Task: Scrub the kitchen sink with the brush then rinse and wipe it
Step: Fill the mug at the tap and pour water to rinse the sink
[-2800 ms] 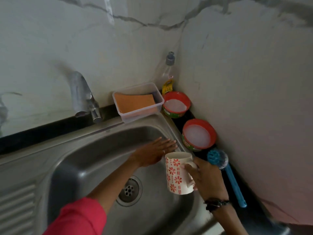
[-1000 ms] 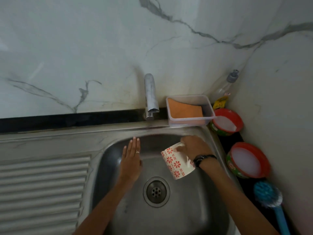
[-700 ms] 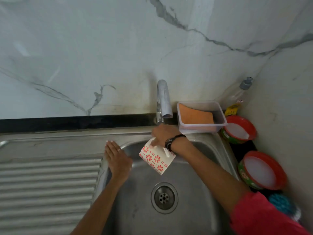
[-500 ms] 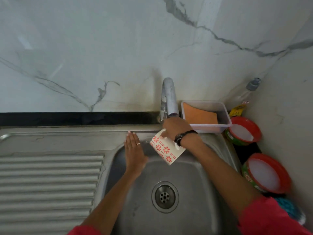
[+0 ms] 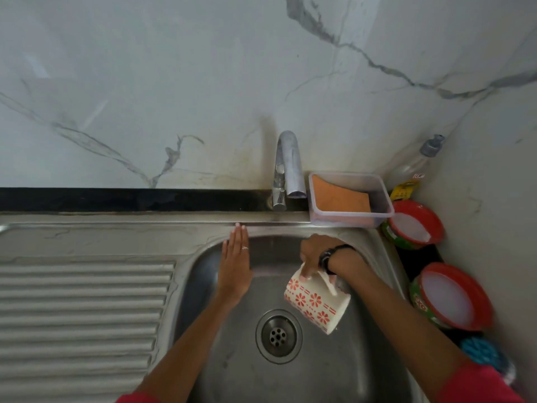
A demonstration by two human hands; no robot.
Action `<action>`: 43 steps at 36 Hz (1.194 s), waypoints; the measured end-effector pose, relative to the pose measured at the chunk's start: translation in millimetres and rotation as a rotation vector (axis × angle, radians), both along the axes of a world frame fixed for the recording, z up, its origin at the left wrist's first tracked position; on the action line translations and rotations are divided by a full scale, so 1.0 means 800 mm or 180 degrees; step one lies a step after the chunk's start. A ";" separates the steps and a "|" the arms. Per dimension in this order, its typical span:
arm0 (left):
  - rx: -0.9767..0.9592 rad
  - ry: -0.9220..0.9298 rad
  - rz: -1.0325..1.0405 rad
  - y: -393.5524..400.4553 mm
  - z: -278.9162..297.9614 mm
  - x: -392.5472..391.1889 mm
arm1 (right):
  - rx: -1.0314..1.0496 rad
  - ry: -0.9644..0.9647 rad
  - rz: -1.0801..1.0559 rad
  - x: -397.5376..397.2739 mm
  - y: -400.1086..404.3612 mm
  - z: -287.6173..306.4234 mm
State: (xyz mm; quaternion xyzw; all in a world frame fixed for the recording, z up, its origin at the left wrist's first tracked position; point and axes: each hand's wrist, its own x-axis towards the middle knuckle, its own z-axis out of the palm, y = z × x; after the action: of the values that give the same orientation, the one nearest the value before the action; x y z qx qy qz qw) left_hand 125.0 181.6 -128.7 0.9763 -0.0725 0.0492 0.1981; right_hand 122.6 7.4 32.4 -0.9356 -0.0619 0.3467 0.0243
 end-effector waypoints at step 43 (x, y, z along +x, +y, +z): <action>-0.3951 0.1447 0.1465 -0.056 0.129 0.100 | 0.2079 -0.2055 -0.1633 -0.058 -0.016 -0.030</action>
State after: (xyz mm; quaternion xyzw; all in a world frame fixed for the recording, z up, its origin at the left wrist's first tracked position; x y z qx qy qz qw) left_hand 204.6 136.4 -25.3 0.6593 0.2209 -0.0832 0.7139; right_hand 76.4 -5.1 8.3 -0.9235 0.0601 -0.0138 0.3785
